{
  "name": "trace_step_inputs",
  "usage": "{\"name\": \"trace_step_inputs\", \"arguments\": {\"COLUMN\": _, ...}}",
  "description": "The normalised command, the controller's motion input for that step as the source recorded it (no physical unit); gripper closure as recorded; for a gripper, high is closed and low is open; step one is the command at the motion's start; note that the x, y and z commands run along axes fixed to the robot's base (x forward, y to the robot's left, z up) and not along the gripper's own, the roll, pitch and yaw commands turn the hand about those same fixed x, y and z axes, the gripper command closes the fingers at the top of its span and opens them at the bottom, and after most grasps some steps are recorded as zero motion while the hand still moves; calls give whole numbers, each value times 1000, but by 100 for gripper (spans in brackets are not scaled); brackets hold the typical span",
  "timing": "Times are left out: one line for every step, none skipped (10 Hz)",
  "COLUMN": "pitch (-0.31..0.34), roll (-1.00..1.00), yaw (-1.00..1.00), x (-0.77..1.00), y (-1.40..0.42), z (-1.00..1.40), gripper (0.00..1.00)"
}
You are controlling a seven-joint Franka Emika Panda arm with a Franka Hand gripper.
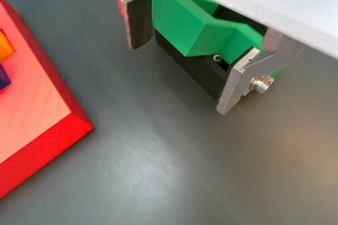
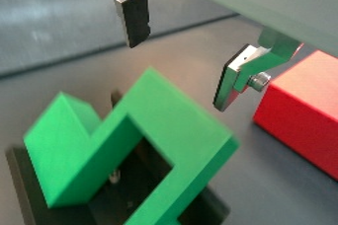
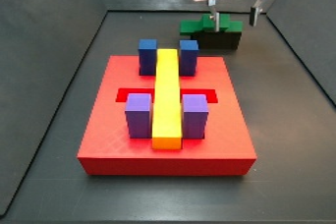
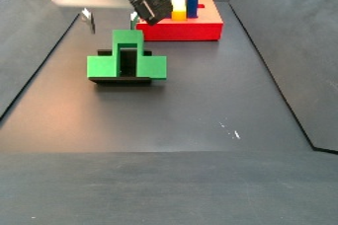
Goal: Pick up the green object. Move up. Place the green object on the fixture. Regrasp the green object. Move to above the board. Insert the green object.
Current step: Regrasp the green object.
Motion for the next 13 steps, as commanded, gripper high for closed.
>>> {"name": "trace_step_inputs", "arguments": {"pitch": -143, "roll": 723, "yaw": 223, "x": -74, "y": -463, "z": 609, "gripper": 0}}
{"name": "trace_step_inputs", "arguments": {"pitch": 0, "roll": 983, "yaw": 200, "x": 0, "y": -434, "z": 597, "gripper": 0}}
{"name": "trace_step_inputs", "arguments": {"pitch": 0, "roll": 1000, "yaw": 166, "x": 0, "y": -400, "z": 520, "gripper": 0}}
{"name": "trace_step_inputs", "arguments": {"pitch": 0, "roll": 1000, "yaw": 60, "x": 160, "y": -394, "z": 377, "gripper": 0}}
{"name": "trace_step_inputs", "arguments": {"pitch": 69, "roll": 1000, "yaw": 0, "x": 271, "y": -343, "z": 206, "gripper": 0}}
{"name": "trace_step_inputs", "arguments": {"pitch": 246, "roll": 1000, "yaw": 0, "x": 291, "y": -323, "z": 143, "gripper": 0}}
{"name": "trace_step_inputs", "arguments": {"pitch": 369, "roll": 1000, "yaw": 0, "x": 274, "y": -263, "z": 106, "gripper": 0}}
{"name": "trace_step_inputs", "arguments": {"pitch": 486, "roll": 1000, "yaw": 0, "x": 286, "y": -251, "z": 91, "gripper": 0}}
{"name": "trace_step_inputs", "arguments": {"pitch": 617, "roll": 1000, "yaw": 0, "x": 203, "y": -163, "z": 126, "gripper": 0}}
{"name": "trace_step_inputs", "arguments": {"pitch": 726, "roll": 1000, "yaw": 0, "x": 240, "y": -109, "z": 83, "gripper": 0}}
{"name": "trace_step_inputs", "arguments": {"pitch": 637, "roll": 1000, "yaw": 0, "x": 403, "y": -117, "z": 0, "gripper": 0}}
{"name": "trace_step_inputs", "arguments": {"pitch": 489, "roll": 1000, "yaw": 0, "x": 574, "y": -57, "z": 0, "gripper": 0}}
{"name": "trace_step_inputs", "arguments": {"pitch": 454, "roll": 1000, "yaw": 0, "x": 620, "y": -43, "z": 0, "gripper": 0}}
